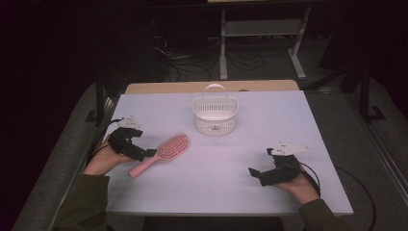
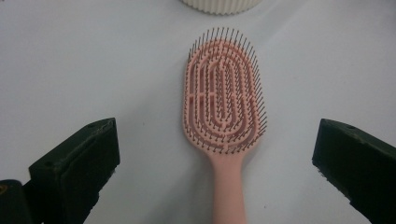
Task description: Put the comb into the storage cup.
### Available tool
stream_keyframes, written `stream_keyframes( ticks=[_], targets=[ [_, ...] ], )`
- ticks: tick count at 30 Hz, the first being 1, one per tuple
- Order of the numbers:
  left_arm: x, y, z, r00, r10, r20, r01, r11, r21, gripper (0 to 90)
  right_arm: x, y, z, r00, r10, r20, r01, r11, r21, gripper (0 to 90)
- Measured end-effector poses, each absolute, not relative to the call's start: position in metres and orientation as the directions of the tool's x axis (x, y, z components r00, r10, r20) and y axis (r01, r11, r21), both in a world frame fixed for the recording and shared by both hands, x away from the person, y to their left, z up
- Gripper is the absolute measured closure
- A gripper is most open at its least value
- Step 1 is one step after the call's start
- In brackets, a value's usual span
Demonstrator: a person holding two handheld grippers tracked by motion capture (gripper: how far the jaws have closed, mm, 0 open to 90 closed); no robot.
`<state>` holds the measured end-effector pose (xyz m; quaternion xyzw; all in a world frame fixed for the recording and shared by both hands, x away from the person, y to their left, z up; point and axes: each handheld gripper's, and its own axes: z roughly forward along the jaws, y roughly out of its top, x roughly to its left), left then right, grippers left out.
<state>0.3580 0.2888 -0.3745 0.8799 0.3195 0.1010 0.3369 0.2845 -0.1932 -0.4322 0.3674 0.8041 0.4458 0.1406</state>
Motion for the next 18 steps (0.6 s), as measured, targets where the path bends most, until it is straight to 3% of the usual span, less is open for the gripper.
stream_keyframes(
  ticks=[18],
  targets=[
    [0.358,0.282,-0.387,0.779,0.626,-0.045,0.521,-0.605,0.602,0.5,0.284,-0.194,-0.431,-0.691,0.716,0.1,0.463,0.332,0.822,0.0]
  ],
)
